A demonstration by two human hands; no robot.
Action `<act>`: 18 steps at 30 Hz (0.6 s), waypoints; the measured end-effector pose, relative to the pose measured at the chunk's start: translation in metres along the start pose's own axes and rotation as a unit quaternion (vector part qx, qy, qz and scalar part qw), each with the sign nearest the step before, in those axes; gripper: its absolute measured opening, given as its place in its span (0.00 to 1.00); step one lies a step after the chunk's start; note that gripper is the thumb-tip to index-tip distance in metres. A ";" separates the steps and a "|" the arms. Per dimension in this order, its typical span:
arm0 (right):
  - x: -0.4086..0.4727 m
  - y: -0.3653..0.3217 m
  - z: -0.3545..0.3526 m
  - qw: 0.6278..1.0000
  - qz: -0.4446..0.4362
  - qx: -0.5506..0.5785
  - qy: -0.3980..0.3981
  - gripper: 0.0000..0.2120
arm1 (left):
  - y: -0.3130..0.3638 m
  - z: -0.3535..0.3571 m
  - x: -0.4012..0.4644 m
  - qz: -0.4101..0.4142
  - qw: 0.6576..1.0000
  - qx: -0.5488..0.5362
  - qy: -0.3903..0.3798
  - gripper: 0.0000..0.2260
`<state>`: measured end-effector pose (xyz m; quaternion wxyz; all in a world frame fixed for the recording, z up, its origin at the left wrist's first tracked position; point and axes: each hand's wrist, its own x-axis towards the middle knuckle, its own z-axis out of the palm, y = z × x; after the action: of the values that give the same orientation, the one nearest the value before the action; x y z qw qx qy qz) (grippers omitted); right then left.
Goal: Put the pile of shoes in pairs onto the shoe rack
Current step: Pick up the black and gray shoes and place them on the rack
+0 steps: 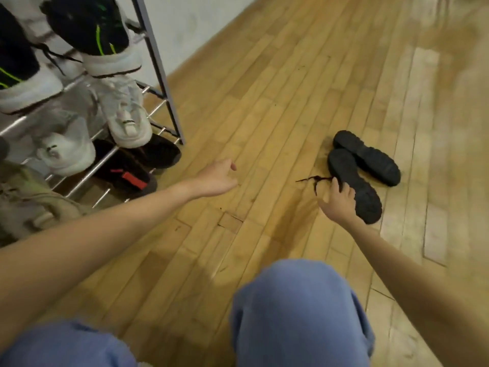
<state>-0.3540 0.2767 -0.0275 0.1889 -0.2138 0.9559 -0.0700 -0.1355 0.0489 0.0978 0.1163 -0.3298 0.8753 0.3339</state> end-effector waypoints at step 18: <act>0.046 0.071 0.016 0.995 0.094 -0.025 0.030 0.35 | 0.009 0.059 0.065 0.033 0.997 0.002 -0.064 0.18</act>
<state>-0.4131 0.3200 -0.0731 0.1606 -0.1253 0.9784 -0.0345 -0.1914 0.0604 0.0309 0.1616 -0.2784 0.8773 0.3561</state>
